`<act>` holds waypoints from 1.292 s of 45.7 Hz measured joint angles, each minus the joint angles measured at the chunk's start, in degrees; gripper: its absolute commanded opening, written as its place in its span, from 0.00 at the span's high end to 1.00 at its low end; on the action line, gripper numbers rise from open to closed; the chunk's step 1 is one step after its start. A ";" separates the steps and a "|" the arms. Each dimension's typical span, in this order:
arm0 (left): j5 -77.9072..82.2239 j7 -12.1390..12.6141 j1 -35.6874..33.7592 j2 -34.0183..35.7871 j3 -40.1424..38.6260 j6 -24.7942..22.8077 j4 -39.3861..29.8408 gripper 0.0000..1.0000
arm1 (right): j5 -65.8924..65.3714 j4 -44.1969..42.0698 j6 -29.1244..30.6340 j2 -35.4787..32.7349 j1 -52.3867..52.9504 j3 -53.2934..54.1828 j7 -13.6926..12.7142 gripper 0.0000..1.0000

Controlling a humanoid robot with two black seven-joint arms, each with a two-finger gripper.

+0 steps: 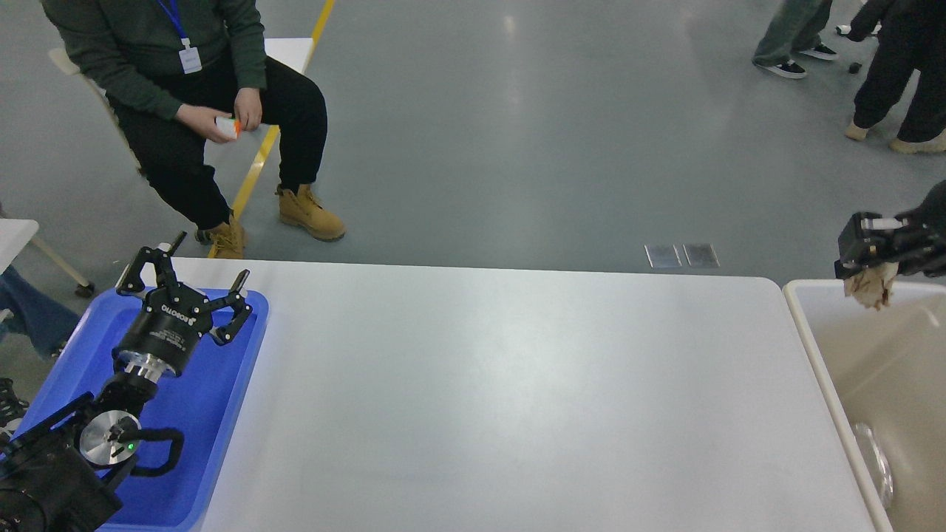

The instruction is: Tidy desktop

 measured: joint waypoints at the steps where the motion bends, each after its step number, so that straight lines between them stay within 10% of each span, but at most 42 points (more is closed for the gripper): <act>1: -0.01 0.00 0.00 0.00 0.00 0.00 0.00 0.01 | 0.04 -1.68 -0.06 -0.50 -1.60 0.05 -0.01 1.00; 59: -0.03 -0.01 0.00 0.00 -0.01 0.00 0.00 0.01 | 8.24 -66.47 -14.24 -0.46 -77.13 31.58 -3.05 1.00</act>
